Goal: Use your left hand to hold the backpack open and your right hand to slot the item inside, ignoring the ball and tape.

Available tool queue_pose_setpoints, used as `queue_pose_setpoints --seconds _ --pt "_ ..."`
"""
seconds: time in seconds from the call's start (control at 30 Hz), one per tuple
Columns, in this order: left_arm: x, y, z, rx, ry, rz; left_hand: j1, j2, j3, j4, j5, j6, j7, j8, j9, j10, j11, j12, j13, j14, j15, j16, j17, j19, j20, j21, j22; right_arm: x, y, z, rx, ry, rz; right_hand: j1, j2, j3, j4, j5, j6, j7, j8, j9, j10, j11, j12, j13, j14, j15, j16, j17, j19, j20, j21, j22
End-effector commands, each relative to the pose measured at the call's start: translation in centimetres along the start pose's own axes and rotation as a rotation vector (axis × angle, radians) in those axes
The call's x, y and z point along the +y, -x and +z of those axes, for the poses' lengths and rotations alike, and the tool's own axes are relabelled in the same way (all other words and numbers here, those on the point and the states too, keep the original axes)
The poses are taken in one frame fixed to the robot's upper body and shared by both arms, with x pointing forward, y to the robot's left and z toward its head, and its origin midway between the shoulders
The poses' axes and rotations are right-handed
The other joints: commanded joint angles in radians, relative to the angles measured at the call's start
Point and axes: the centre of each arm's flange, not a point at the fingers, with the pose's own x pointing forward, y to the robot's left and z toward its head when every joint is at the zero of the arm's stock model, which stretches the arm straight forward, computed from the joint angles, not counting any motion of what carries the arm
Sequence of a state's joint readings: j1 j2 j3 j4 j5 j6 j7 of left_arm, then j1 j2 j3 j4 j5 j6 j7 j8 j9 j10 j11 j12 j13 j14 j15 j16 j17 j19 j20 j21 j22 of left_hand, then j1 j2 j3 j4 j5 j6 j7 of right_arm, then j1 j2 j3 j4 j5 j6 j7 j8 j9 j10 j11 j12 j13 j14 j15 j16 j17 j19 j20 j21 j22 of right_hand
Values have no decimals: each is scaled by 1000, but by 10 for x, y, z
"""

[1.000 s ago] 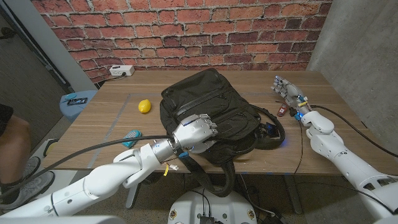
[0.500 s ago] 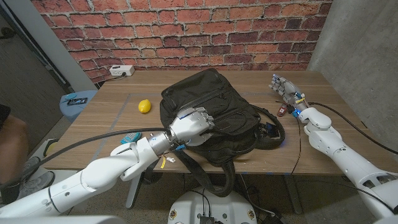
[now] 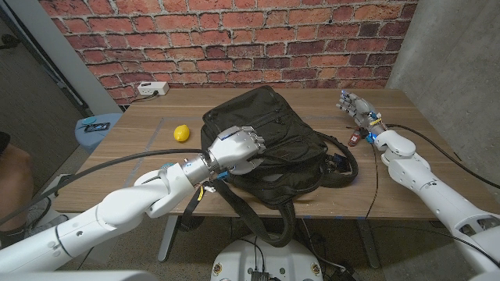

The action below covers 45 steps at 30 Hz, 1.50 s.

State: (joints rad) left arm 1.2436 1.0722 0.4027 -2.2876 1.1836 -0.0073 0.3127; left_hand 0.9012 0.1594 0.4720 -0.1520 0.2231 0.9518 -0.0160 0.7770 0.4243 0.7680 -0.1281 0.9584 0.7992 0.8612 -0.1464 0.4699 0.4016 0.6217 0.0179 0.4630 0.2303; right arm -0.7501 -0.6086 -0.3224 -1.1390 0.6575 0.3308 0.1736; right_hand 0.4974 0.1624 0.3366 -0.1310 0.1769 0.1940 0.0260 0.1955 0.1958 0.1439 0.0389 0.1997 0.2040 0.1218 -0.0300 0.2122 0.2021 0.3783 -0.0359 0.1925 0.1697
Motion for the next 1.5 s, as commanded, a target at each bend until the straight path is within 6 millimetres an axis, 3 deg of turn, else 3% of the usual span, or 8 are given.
queue_pose_setpoints --seconds 0.03,0.4,0.93,1.5 --pt "10 -3 -16 20 23 25 4 2 13 0 -3 3 5 8 -1 8 4 7 5 8 -1 -1 3 -6 0 8 4 -3 7 -1 26 23 -4 18 1 4 -9 9 16 6 10 2 19 6 9 2 14 5 6 0 19 -17 9 2" --pt "20 -5 -28 39 33 34 3 0 19 -1 -7 1 8 17 -2 10 14 6 4 11 -1 -9 6 -10 -1 14 6 -2 14 9 61 100 -6 25 -2 6 -13 9 27 7 13 2 28 9 11 2 23 3 8 -1 28 -20 11 2" --pt "30 -5 -54 94 62 61 7 -4 24 -5 -12 2 11 28 -11 12 14 5 1 21 -1 -12 14 -12 -2 25 8 4 8 29 120 266 -15 42 -9 8 -24 10 50 8 19 2 56 15 19 2 53 -3 16 -3 54 -22 17 2" --pt "46 -21 -82 124 85 78 10 -5 26 -6 -15 0 13 40 -12 11 18 8 4 26 0 -15 25 -16 -1 35 10 0 9 45 194 407 -28 52 -16 7 -27 9 70 8 23 2 77 21 24 3 71 -3 20 -3 77 -25 21 2"
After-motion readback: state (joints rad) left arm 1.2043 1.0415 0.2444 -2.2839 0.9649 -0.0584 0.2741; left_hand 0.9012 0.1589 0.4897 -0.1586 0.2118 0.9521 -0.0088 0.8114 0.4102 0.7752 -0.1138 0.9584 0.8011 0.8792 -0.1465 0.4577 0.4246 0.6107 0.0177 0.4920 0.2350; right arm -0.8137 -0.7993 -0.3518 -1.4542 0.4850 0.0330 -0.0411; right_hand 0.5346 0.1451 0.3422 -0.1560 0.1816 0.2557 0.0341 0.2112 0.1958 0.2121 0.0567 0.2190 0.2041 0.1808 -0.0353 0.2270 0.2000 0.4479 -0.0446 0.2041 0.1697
